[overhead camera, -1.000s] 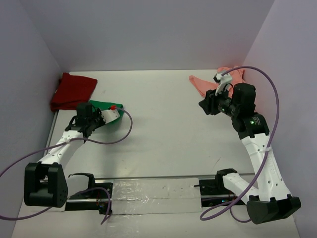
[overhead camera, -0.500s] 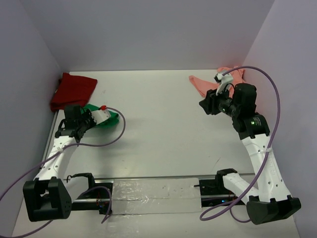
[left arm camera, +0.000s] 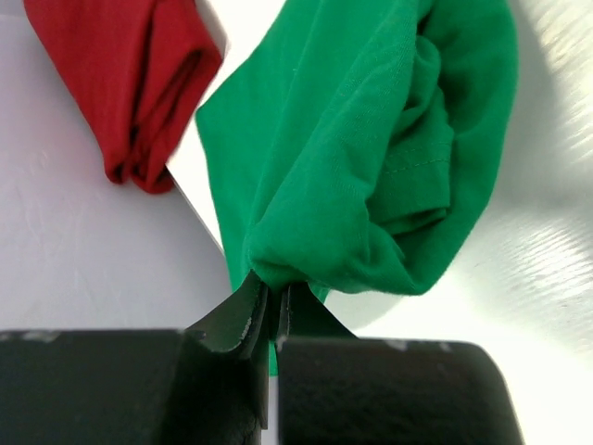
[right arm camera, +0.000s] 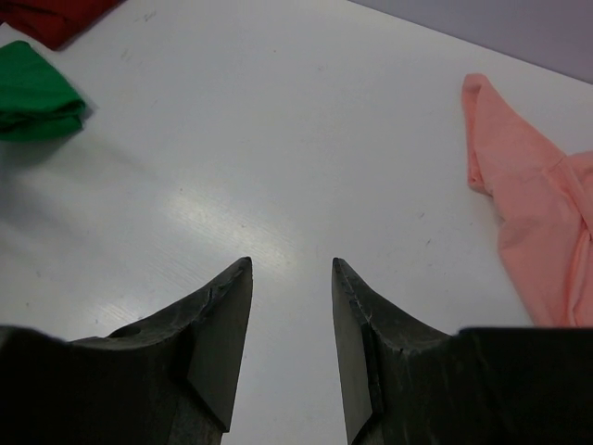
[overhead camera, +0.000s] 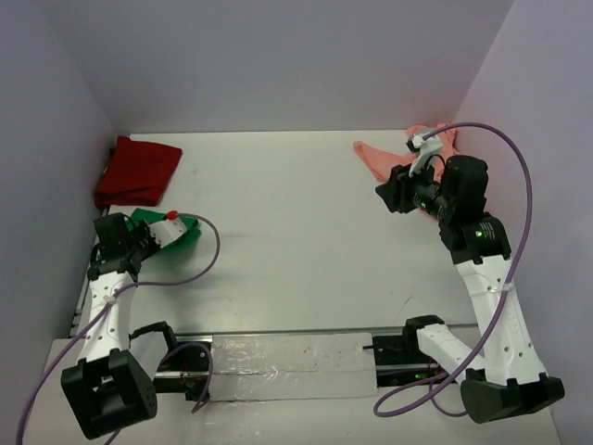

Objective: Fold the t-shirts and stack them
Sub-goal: Put the neatly folded tshirt into the corner of the board with the left arm

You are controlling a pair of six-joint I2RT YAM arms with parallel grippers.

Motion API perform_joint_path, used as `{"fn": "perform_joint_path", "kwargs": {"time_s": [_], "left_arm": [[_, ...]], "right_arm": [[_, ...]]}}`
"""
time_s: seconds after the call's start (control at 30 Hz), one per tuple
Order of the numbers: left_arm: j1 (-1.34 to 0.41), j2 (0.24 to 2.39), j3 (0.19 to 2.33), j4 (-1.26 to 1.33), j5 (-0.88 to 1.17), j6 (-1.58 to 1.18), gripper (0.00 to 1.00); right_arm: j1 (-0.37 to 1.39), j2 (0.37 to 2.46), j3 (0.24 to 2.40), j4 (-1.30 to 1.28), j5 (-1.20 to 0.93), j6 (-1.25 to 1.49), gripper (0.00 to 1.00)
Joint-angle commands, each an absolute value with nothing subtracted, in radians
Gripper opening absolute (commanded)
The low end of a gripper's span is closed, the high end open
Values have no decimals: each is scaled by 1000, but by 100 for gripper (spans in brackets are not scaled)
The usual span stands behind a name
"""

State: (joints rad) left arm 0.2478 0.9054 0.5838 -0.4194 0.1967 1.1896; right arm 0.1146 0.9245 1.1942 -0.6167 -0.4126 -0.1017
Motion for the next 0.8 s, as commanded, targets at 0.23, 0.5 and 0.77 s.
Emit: {"fn": "perform_joint_path", "kwargs": {"time_s": [0.23, 0.5, 0.77], "left_arm": [[324, 1236, 854, -209, 307, 1180, 5], [308, 1716, 1418, -150, 304, 1114, 4], [249, 2124, 1827, -89, 264, 1112, 3]], "right_arm": [[104, 1002, 1233, -592, -335, -124, 47], [92, 1063, 1220, -575, -256, -153, 47], [75, 1097, 1204, -566, -233, -160, 47]]}}
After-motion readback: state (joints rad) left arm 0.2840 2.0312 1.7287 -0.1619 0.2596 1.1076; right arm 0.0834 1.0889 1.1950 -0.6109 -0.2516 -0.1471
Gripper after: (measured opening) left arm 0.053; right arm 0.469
